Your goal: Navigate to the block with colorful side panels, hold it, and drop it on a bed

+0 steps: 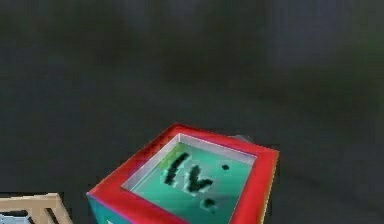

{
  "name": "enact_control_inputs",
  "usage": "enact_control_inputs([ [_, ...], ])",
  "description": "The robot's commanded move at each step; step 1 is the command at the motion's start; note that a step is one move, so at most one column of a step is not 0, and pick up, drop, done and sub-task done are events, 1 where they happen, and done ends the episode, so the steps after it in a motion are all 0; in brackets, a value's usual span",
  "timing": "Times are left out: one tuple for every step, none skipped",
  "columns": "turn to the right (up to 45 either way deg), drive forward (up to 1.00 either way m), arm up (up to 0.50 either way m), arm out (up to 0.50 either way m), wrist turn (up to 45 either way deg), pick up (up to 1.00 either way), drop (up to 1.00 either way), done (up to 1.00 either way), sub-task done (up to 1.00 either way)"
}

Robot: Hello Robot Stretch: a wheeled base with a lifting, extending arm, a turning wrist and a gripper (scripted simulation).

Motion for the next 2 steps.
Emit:
enact_control_inputs([
  [-45.0, 0.00, 0.00, 0.00, 0.0, 0.00, 0.00, 0.00, 0.00],
  [-45.0, 0.00, 0.00, 0.00, 0.0, 0.00, 0.00, 0.00, 0.00],
])
